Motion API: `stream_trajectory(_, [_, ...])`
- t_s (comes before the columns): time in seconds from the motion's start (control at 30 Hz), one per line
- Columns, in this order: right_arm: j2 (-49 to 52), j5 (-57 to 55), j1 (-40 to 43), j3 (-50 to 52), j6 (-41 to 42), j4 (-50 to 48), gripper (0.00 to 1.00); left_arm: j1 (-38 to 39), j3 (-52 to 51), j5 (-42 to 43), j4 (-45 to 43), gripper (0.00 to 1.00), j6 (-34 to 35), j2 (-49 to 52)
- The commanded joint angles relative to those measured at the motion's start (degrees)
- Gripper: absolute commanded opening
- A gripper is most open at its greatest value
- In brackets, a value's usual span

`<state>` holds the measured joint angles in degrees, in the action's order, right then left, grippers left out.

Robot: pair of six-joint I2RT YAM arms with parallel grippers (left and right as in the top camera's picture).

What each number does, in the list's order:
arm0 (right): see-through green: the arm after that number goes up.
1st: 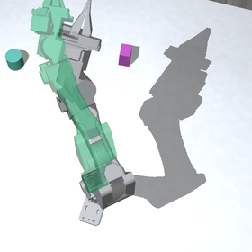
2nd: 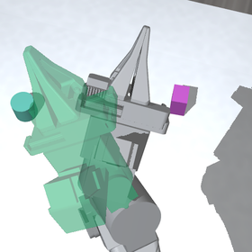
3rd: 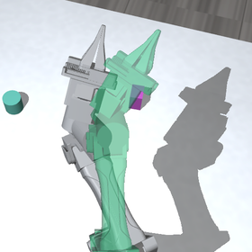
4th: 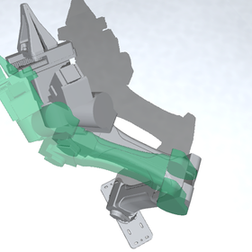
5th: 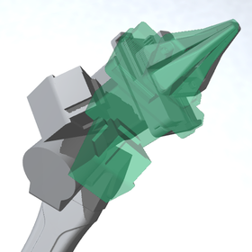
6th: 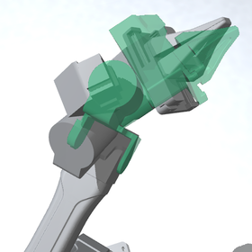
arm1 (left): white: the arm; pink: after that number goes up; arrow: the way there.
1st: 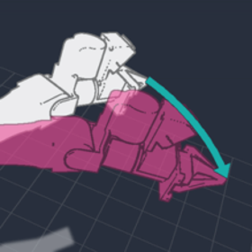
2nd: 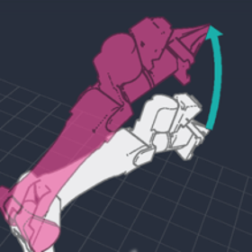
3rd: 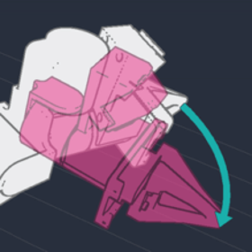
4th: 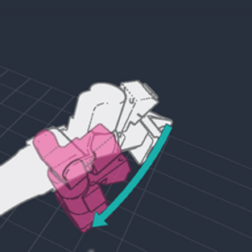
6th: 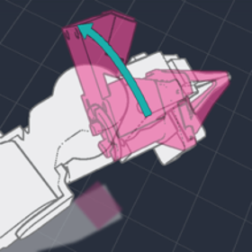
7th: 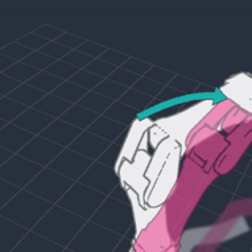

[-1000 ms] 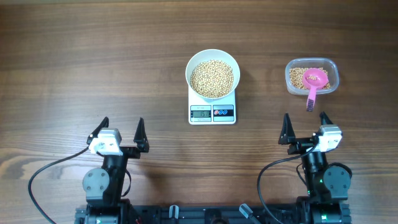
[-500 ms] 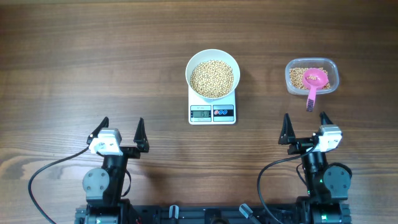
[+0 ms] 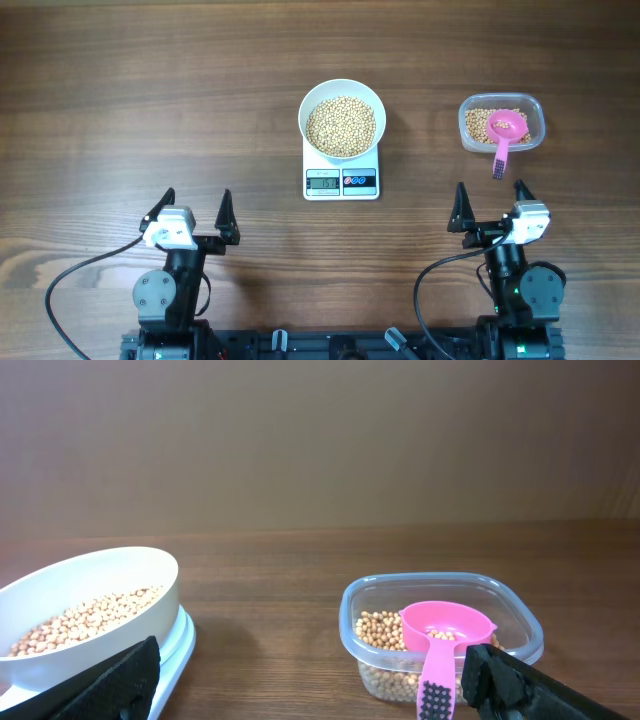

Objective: Scoop item into bowl and weigh 150g on scale

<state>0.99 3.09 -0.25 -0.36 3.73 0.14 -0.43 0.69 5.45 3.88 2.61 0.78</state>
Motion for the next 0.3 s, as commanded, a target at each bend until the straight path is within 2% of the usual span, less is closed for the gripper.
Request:
stream_trajectory(0.0, [-0.4,-0.5,-0.2,0.1,-0.6,-0.2,1.00,0.3,-0.4,0.9,0.1,1.00,-0.9,-0.6])
stream_trajectory(0.27, [0.0,-0.5,-0.2,0.1,-0.6,-0.2,1.00,0.3,-0.4,0.9,0.1,1.00,-0.9,-0.6])
